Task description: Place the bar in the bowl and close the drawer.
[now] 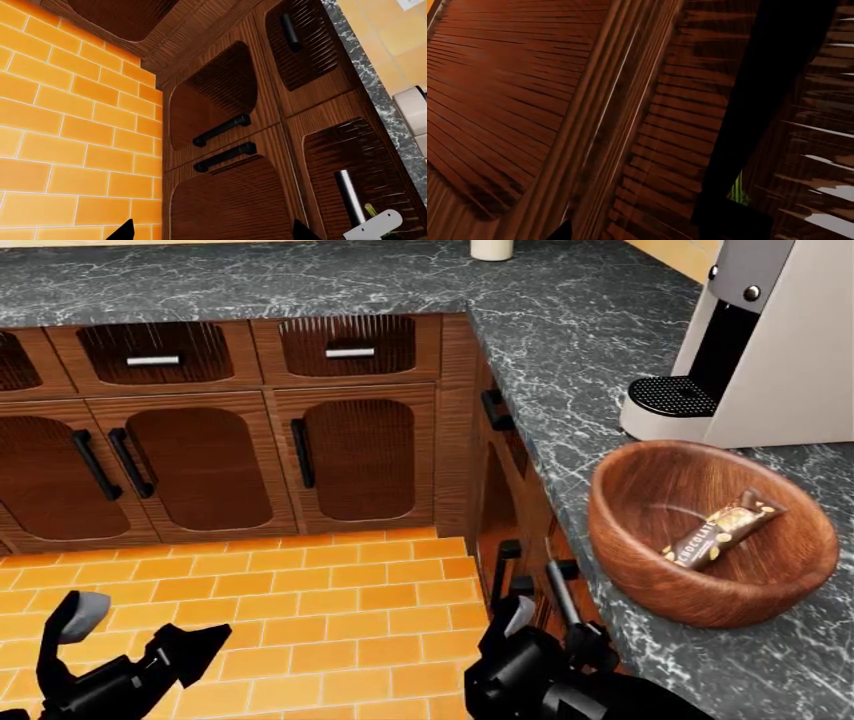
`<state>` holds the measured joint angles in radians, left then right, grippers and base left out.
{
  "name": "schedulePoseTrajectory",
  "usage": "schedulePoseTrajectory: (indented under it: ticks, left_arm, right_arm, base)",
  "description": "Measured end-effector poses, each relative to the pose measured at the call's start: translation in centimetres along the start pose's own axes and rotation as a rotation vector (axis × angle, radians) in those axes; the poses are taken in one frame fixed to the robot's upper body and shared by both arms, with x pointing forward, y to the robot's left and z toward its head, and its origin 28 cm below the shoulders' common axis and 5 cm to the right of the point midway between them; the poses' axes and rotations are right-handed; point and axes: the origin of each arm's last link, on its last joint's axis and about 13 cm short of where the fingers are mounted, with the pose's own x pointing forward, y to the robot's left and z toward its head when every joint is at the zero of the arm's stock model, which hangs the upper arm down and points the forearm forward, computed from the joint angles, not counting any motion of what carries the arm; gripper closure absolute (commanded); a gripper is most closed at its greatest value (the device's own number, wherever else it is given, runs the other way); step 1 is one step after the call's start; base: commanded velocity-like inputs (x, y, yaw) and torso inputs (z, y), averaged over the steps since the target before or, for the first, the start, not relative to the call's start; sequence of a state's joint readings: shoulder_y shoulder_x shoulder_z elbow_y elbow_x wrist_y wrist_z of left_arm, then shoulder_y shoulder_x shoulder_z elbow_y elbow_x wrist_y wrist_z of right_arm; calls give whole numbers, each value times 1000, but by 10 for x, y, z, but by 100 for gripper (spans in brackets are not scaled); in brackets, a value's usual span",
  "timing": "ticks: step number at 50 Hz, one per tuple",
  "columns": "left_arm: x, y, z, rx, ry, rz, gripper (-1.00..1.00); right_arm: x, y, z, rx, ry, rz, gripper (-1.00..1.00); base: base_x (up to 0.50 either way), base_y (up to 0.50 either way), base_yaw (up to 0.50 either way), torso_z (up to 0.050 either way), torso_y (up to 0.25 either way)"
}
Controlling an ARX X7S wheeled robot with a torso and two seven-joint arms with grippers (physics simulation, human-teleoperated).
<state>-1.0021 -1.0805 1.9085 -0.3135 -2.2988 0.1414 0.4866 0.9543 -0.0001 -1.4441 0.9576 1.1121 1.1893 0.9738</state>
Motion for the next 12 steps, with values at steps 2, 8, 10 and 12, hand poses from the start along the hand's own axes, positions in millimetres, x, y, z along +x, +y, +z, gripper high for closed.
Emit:
schedulePoseTrajectory:
  ticks: [2, 8, 10, 12]
  left_arm:
    - [0, 0, 0, 0, 0, 0, -100]
    - [0, 0, 0, 0, 0, 1, -100]
    - [0, 0, 0, 0, 1, 1, -100]
    - [0, 0, 0, 1, 1, 1, -100]
  right_arm:
    - [0, 0, 0, 0, 1, 1, -100]
    - [1, -2, 1, 6, 4, 7, -100]
    - [1, -3, 1, 8, 5, 10, -100]
    - [1, -3, 1, 10, 6, 12, -100]
  base:
    - [0, 0, 0, 0, 0]
    - [0, 0, 0, 0, 0]
    - [0, 0, 0, 0, 0]
    - [0, 0, 0, 0, 0]
